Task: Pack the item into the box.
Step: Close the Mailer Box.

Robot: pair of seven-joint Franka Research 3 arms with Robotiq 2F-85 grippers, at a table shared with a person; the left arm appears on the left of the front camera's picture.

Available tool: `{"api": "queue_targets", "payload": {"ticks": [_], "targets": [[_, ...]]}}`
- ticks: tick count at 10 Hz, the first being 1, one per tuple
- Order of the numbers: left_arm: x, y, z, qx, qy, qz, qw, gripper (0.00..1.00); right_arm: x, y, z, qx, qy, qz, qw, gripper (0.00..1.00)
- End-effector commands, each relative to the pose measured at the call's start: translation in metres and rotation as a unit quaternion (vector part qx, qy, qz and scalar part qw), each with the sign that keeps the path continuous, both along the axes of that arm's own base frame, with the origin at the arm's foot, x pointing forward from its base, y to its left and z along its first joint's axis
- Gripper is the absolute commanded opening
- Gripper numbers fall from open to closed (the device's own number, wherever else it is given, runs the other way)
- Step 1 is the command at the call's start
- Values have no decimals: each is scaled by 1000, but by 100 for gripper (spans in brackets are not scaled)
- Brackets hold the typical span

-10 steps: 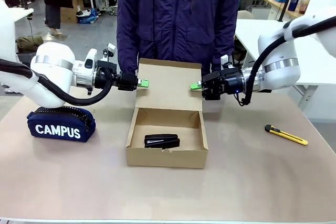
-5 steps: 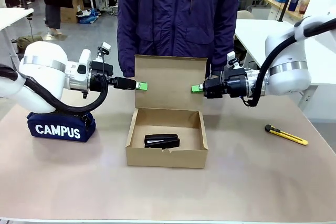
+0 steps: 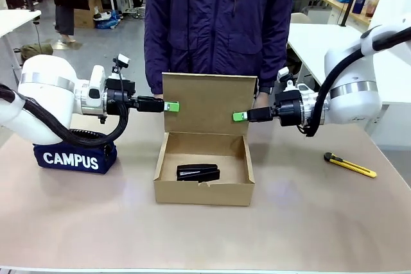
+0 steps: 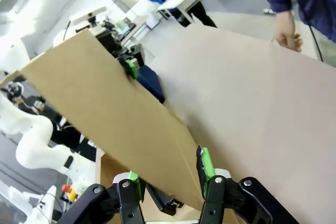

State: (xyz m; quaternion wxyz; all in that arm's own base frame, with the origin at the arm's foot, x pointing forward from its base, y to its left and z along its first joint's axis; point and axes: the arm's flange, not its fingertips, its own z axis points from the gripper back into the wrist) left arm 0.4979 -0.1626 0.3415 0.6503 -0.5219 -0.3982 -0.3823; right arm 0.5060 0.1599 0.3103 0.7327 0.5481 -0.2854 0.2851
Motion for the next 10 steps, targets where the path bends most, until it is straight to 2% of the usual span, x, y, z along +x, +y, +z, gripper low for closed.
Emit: {"api": "queue_targets", "payload": {"ticks": [1,4,7,10], "targets": [[-8,-1,-1,-15,-16,3,1000,45,-17,-1,0,14,-63,16,998,52],[-13,-2,-2,-5,-20,4,1000,45,-25,-6,-1,47,-100,16,994,52],[-18,-2,-2,7,-27,-11,1000,45,-28,-5,2,48,-132,9,990,52],[-26,-1,1,0,-33,-8,999,45,-36,-4,8,52,-145,15,988,52]]}}
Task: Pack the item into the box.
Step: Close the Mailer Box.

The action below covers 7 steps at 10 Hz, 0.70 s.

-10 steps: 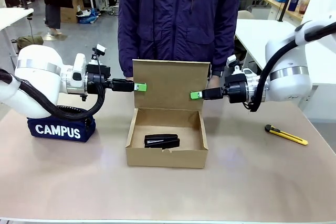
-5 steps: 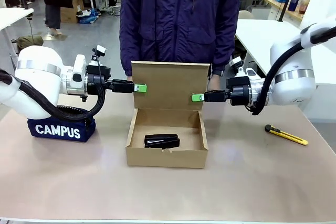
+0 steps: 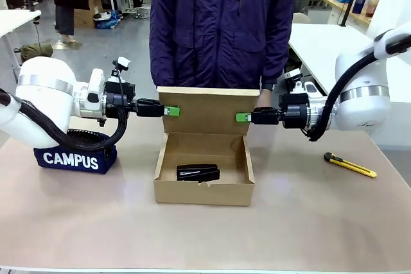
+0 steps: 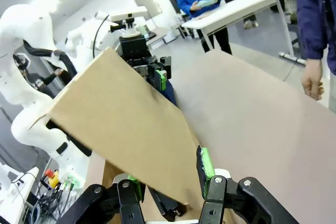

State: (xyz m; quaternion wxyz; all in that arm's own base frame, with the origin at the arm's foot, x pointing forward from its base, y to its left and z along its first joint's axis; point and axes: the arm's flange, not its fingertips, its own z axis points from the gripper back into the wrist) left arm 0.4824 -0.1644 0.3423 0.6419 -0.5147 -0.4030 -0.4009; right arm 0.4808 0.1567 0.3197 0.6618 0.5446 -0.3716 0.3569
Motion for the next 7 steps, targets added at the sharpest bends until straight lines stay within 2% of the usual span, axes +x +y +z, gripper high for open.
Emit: {"api": "queue_targets", "payload": {"ticks": [1,2,7], "targets": [[-9,1,0,-11,-2,11,1000,45,-9,0,-3,15,-9,-18,1000,52],[0,0,0,0,0,0,1000,45,0,0,0,0,0,0,1000,52],[0,0,0,0,0,0,1000,45,0,0,0,0,0,0,1000,52]]}}
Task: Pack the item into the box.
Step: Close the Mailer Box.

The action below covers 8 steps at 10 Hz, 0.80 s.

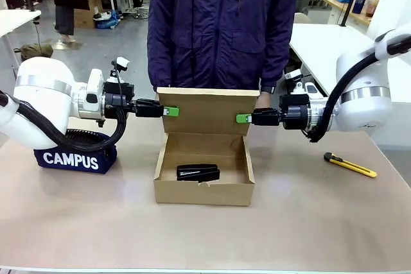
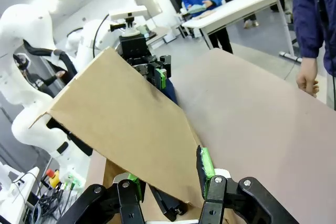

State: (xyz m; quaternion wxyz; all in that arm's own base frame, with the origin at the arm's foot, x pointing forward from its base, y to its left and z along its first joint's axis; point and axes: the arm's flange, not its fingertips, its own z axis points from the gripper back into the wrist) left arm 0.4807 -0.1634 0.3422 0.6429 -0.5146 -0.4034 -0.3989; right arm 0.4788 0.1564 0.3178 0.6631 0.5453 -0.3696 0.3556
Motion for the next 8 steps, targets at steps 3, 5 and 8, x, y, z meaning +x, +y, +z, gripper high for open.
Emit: {"api": "queue_targets", "payload": {"ticks": [3,5,8], "targets": [[-5,0,6,-3,-47,3,999,45,-5,0,4,7,-48,-13,999,52],[-18,0,14,5,-112,-8,994,45,-20,-3,12,17,-105,-14,994,52],[-29,1,18,-8,-145,-8,989,45,-38,-6,14,20,-150,-5,989,52]]}}
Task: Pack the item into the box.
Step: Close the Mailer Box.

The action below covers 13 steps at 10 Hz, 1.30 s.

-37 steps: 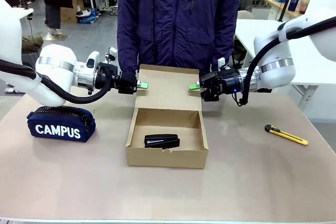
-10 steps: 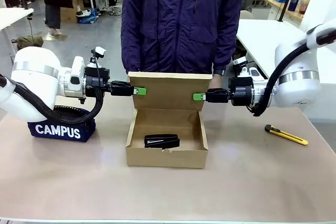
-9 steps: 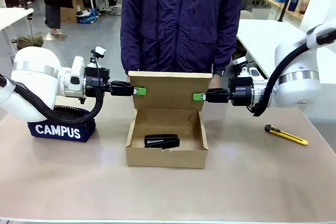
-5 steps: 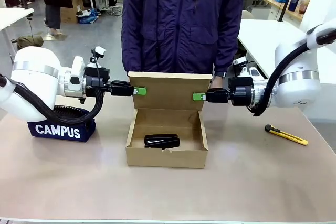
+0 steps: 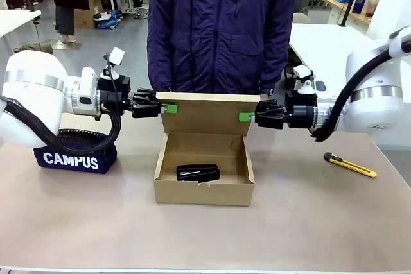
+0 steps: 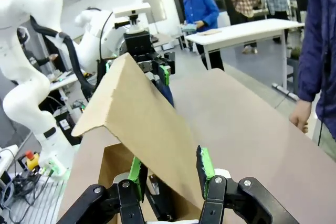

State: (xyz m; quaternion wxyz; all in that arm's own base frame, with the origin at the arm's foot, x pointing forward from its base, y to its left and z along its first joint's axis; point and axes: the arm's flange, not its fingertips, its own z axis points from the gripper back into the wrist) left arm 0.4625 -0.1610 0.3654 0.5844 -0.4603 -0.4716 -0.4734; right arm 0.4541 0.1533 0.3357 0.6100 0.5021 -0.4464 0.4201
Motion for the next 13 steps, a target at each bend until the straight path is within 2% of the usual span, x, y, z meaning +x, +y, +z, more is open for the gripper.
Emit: {"api": "queue_targets", "payload": {"ticks": [1,2,3,4,8,10,13], "targets": [[-15,-1,-6,-16,-21,3,1000,50,-20,-4,-2,24,-47,-3,999,52],[-17,-1,-6,-18,-23,0,1000,56,-27,-5,2,30,-65,3,997,56],[-19,-1,-5,-20,-25,0,999,100,-33,-4,6,33,-79,6,996,89],[-21,0,-5,-18,-31,-3,999,100,-37,-5,8,31,-88,9,996,100],[-39,11,-1,-17,-47,-33,998,100,-45,-17,1,22,-86,16,996,100],[-51,25,2,7,-55,-43,998,100,-52,-39,-1,19,-82,15,996,100],[-64,64,8,18,-57,-16,998,100,-61,-76,3,50,-91,-29,994,100]]}}
